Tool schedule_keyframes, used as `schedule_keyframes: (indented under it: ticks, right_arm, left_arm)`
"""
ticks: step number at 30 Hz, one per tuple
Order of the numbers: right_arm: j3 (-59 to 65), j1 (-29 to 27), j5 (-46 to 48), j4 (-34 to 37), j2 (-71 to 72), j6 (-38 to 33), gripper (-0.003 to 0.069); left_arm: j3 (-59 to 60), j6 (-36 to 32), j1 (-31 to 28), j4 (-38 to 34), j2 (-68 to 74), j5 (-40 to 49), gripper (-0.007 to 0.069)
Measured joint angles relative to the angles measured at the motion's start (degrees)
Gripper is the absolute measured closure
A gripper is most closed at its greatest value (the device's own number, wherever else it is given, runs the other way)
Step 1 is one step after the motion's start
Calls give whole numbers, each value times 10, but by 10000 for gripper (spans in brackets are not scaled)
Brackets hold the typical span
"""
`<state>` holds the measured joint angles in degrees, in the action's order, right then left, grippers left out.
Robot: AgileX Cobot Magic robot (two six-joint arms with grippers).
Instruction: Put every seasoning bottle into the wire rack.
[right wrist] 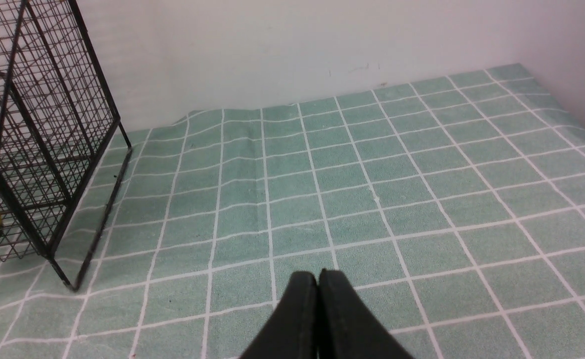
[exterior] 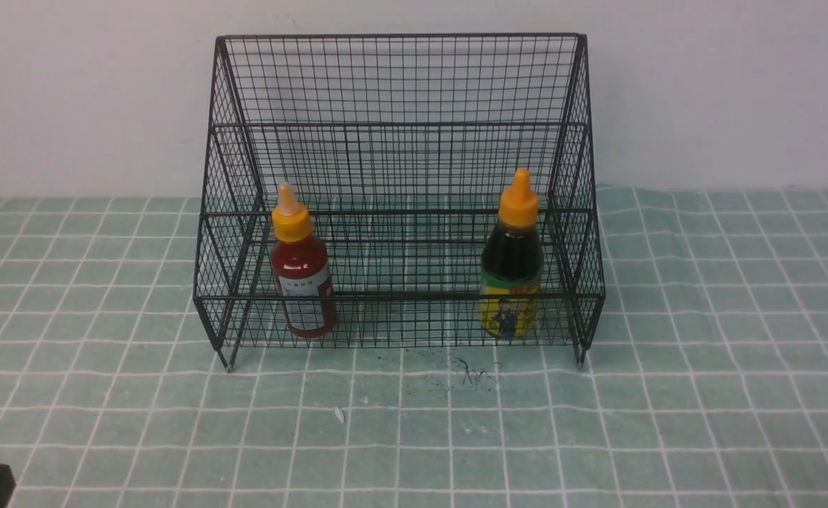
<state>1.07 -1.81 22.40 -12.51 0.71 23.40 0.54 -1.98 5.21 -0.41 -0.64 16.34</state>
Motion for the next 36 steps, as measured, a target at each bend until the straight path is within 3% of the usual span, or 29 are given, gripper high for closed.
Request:
schedule_keyframes:
  ticks: [6,36]
  right_arm:
    - [0,0,0,0,0,0,671]
    - [0,0,0,0,0,0,671]
  left_arm:
    - [11,0,-1,-4,0,46,631]
    - [11,0,-1,-5,0,48,631]
